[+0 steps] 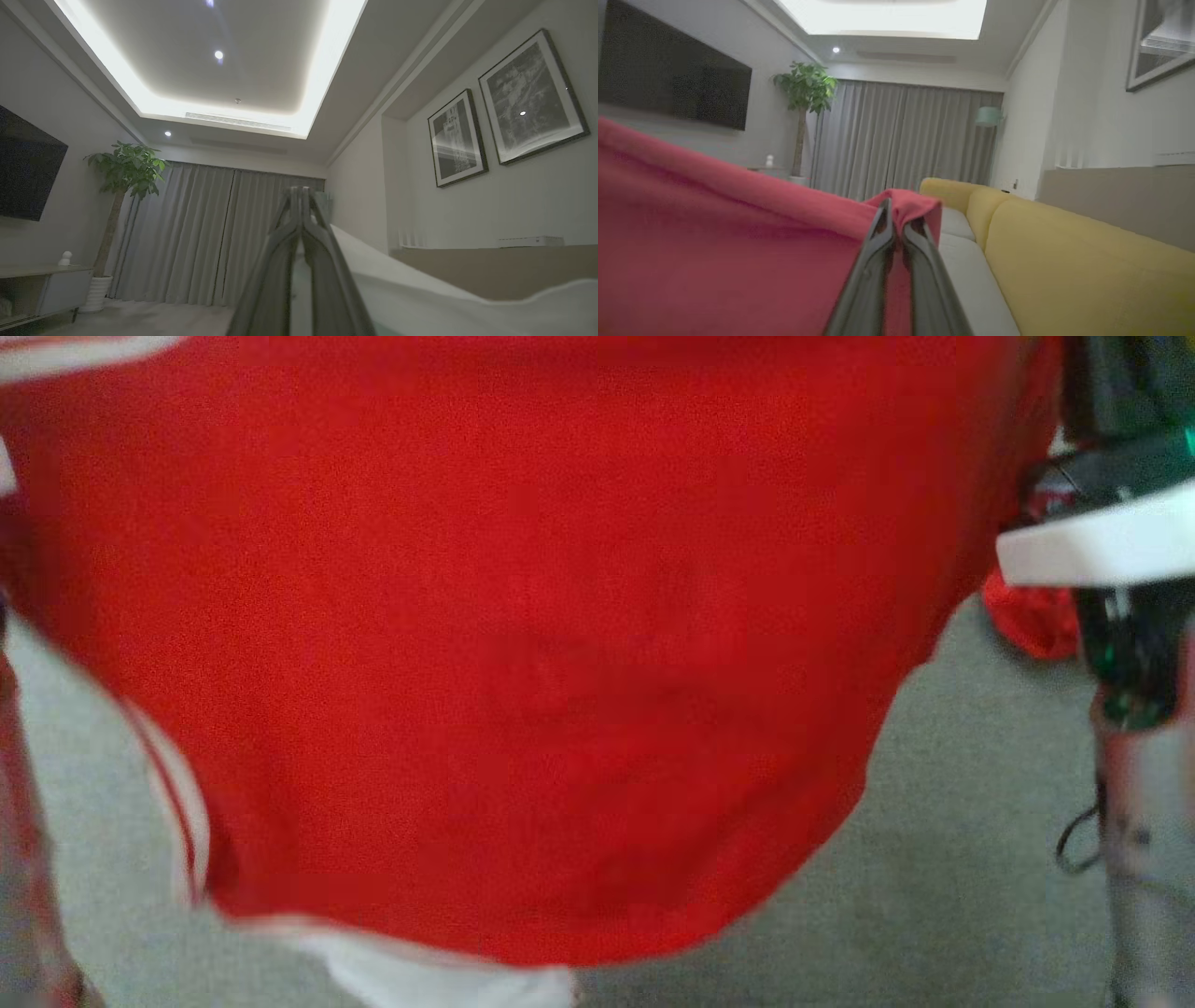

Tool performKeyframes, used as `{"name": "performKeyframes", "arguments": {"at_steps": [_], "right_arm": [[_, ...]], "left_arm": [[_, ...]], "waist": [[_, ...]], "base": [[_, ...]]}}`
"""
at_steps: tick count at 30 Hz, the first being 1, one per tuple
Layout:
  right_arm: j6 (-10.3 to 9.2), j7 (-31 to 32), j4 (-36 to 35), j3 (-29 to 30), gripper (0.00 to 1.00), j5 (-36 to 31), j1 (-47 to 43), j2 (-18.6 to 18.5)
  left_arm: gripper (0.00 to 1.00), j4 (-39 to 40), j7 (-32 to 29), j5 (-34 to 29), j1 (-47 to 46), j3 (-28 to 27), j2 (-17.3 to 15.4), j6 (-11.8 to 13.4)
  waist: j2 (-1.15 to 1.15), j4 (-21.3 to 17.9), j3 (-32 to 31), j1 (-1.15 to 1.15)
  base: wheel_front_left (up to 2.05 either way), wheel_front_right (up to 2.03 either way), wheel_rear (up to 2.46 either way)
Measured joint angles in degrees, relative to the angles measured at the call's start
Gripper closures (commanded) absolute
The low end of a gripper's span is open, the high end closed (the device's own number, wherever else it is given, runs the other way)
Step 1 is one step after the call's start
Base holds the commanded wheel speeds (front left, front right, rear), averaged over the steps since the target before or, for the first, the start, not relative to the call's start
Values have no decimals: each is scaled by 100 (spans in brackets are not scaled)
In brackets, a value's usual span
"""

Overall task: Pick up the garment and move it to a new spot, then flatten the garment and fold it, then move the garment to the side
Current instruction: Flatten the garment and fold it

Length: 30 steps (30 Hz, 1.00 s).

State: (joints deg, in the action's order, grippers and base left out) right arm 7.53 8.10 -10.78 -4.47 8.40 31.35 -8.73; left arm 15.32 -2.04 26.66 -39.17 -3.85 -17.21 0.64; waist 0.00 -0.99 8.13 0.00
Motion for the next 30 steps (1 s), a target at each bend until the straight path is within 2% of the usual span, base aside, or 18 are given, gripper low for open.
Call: {"name": "performKeyframes", "arguments": {"at_steps": [4, 6, 11, 14, 16, 19, 23, 26, 30], "right_arm": [[0, -26, 1143, -348, 100, -148, 1091, -424], [0, -204, 1905, -621, 100, -156, 1849, -553], [0, -743, 3996, -909, 100, -33, 3665, -337], [0, -1236, 4986, -1022, 100, -258, 4585, -292], [0, -1524, 5534, -859, 100, -189, 4974, -170], [0, -1922, 6165, -770, 100, -257, 5284, -108], [0, -2184, 6802, -759, 100, -297, 5226, -83], [0, -2234, 7175, -880, 100, -327, 4852, -83], [0, -2249, 7469, -1154, 100, -215, 4062, -79]], "left_arm": [[100, -1307, 63, -103, -844, 137, -286, -331], [100, -2159, 291, -312, -1416, 222, -370, -374], [100, -4001, 826, -545, -2774, 380, -449, -470], [100, -4822, 1226, -653, -3745, 433, -417, -472], [100, -5181, 1418, -777, -4268, 524, -431, -497], [100, -5581, 1583, -909, -4698, 672, -430, -595], [100, -6034, 1661, -916, -4609, 862, -364, -715], [100, -6156, 1681, -915, -4094, 966, -264, -773], [100, -5855, 1681, -970, -2949, 1000, -212, -779]], "waist": [[0, -5, 494, 1], [0, 3, 738, 2], [0, 0, 1246, 3], [-1, 42, 1463, 4], [0, 80, 1530, 2], [0, 131, 1541, 0], [0, 171, 1453, 0], [0, 204, 1324, -1], [0, 231, 1120, -1]], "base": [[0, 0, 0], [0, 0, 0], [0, 0, 0], [0, 0, 0], [0, 0, 0], [0, 0, 0], [0, 0, 0], [0, 0, 0], [0, 0, 0]]}}
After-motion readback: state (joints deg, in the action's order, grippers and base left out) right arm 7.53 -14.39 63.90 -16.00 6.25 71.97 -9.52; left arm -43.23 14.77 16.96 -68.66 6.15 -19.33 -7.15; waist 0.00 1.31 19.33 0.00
